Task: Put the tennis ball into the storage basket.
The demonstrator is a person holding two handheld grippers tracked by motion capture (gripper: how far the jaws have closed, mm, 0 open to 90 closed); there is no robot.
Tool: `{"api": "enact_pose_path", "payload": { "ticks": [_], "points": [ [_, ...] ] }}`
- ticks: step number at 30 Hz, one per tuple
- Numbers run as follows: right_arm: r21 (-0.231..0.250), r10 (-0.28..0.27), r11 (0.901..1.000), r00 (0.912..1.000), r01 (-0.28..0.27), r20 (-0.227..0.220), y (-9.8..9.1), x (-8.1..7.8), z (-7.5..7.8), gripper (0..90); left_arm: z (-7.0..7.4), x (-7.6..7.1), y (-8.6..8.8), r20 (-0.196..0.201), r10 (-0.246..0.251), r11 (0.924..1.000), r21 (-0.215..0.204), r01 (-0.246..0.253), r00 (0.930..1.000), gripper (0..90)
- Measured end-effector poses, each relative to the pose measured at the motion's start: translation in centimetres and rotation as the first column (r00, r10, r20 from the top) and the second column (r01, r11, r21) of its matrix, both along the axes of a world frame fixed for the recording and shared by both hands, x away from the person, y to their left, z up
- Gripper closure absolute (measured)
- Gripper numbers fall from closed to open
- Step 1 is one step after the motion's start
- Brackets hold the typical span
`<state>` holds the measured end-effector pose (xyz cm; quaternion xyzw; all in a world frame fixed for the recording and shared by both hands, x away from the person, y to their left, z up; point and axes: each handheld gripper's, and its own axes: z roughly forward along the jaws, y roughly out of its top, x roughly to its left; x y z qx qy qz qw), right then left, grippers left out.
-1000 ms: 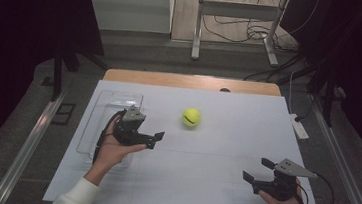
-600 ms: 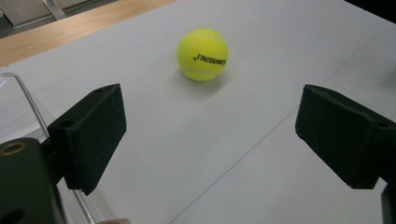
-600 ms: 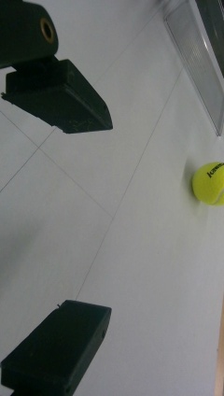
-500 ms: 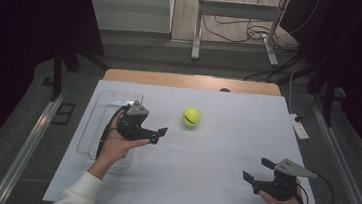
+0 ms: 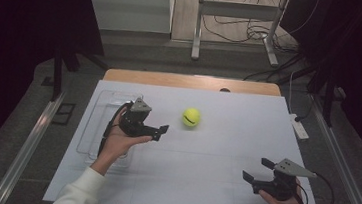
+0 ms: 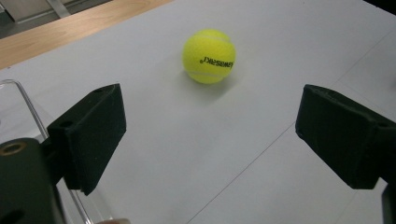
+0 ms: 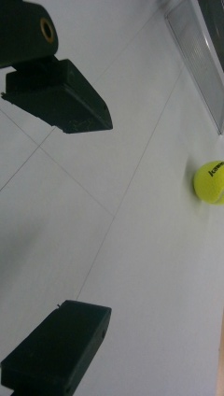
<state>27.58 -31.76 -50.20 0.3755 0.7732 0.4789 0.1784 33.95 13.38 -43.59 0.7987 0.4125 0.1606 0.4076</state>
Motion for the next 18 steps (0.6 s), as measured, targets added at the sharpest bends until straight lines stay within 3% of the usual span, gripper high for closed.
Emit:
{"api": "enact_pose_path", "payload": {
  "ticks": [18],
  "points": [
    [-0.003,0.002,1.0000,1.0000,-0.002,-0.002,0.0,0.0,0.0,9.9,0.1,1.1,-0.9,-0.007,-0.002,0.9998,0.022,0.002,1.0000,9.8]
  ]
}}
